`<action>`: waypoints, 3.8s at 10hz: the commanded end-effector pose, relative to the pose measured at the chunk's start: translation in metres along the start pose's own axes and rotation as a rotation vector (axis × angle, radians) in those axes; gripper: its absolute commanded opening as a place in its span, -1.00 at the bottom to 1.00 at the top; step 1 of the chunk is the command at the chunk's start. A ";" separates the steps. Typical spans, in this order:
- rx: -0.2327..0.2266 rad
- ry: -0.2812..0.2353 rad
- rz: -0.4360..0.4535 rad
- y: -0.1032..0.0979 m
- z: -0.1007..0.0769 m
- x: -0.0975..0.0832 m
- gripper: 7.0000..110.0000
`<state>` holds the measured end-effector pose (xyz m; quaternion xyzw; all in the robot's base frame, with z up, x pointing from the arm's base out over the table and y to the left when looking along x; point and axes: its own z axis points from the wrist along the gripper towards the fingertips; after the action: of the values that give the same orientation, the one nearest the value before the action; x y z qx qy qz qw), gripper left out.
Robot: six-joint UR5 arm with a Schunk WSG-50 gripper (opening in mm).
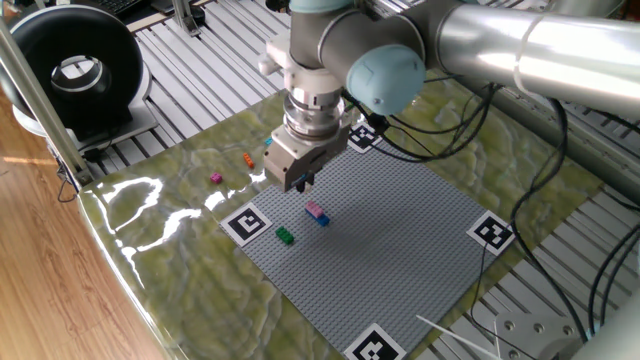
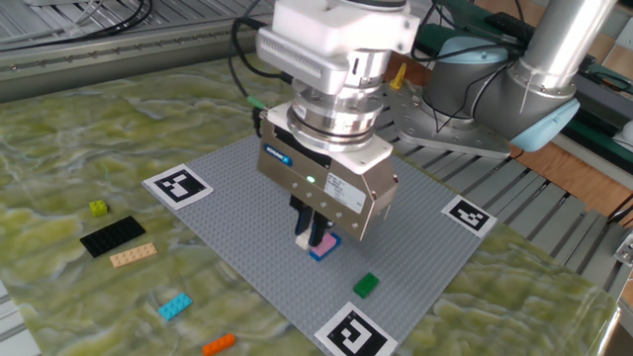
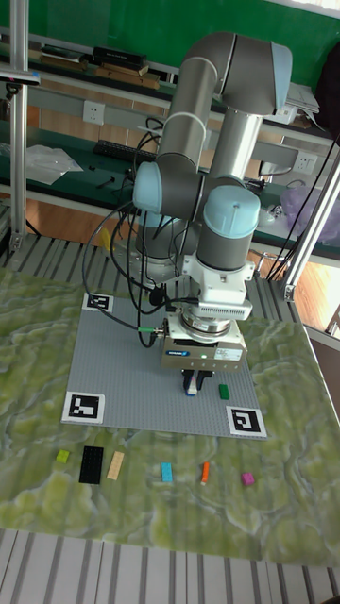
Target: Stack small Lego blocks randomly, one at a time
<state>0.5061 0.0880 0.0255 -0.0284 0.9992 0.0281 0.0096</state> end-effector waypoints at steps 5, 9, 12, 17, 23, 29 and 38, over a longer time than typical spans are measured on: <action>-0.003 -0.068 0.030 0.015 0.004 0.009 -1.00; 0.022 -0.070 0.027 0.009 0.005 0.015 -1.00; 0.017 -0.082 0.020 0.005 0.010 0.012 -1.00; 0.012 -0.056 0.023 0.007 0.011 0.021 -1.00; 0.011 -0.053 0.026 0.006 0.013 0.019 -1.00; 0.005 -0.046 0.036 0.007 0.015 0.022 -1.00; 0.000 -0.049 0.030 0.009 0.015 0.020 -1.00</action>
<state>0.4840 0.0937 0.0095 -0.0161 0.9991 0.0218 0.0327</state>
